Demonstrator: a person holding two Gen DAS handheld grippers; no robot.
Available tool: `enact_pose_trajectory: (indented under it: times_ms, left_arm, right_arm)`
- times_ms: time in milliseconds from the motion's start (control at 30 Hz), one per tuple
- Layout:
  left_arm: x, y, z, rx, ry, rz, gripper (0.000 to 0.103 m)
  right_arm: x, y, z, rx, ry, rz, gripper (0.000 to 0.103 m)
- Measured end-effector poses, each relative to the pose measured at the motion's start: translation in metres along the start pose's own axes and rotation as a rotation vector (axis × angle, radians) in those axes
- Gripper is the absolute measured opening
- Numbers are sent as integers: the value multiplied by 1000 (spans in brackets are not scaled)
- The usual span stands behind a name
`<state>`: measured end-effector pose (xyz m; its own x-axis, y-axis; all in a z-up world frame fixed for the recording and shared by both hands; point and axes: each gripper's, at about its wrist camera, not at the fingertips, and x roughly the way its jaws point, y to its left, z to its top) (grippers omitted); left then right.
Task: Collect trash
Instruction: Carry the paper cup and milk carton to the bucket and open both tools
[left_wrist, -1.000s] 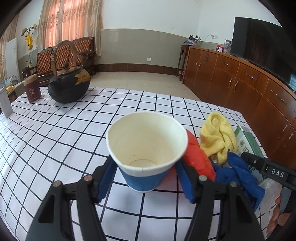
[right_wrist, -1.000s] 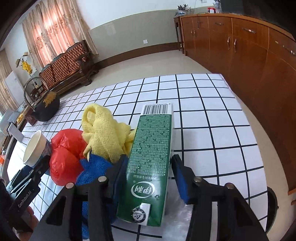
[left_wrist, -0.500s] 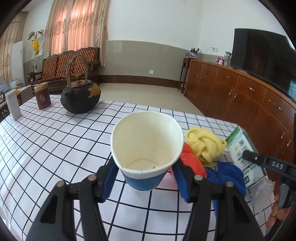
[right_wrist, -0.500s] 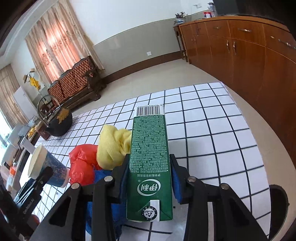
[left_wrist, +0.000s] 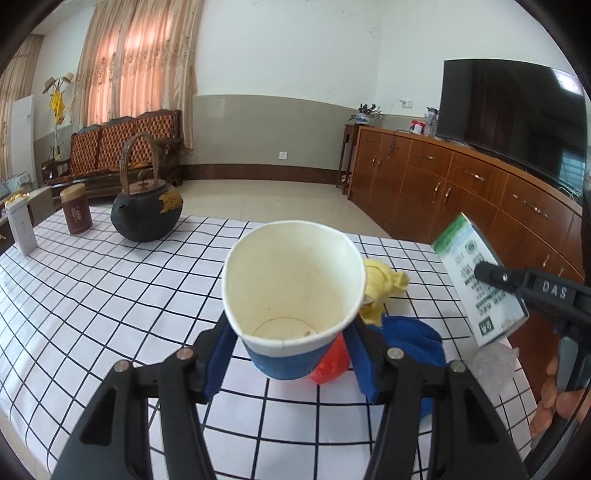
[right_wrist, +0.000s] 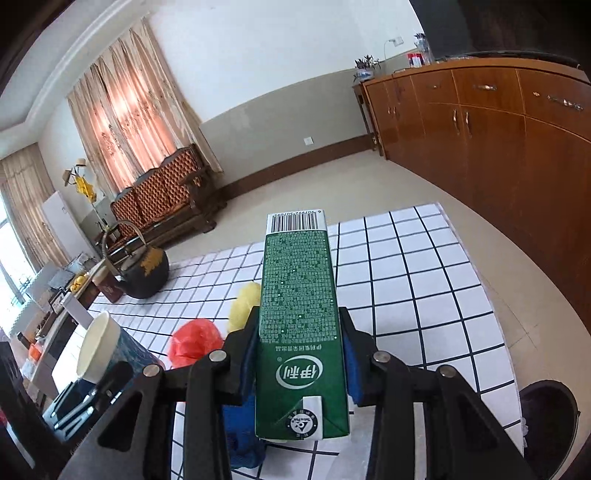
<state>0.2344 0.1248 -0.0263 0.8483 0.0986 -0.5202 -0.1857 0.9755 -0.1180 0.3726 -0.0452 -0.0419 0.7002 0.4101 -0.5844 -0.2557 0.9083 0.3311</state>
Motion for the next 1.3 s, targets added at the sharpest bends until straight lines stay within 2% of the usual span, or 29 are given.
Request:
enact_pose_trajectory:
  times_ms: [300,633,1033,1300]
  left_arm:
    - [-19,-15,-13,26,11,-37,58]
    - [-31,-48,-27,33,53,-98,58]
    - [-60,-145,-36,130,70,-264,58]
    - [-69,-215,-52,205,121,-397,58]
  right_arm:
    - [-41,-7,4,-15,-57,12,40]
    - [-84,-43,-12,-9,-54,-36,40]
    - [-150,-132,-40,82,-64,-161,40]
    - [-184,-195,-63,165,-49,-257,40]
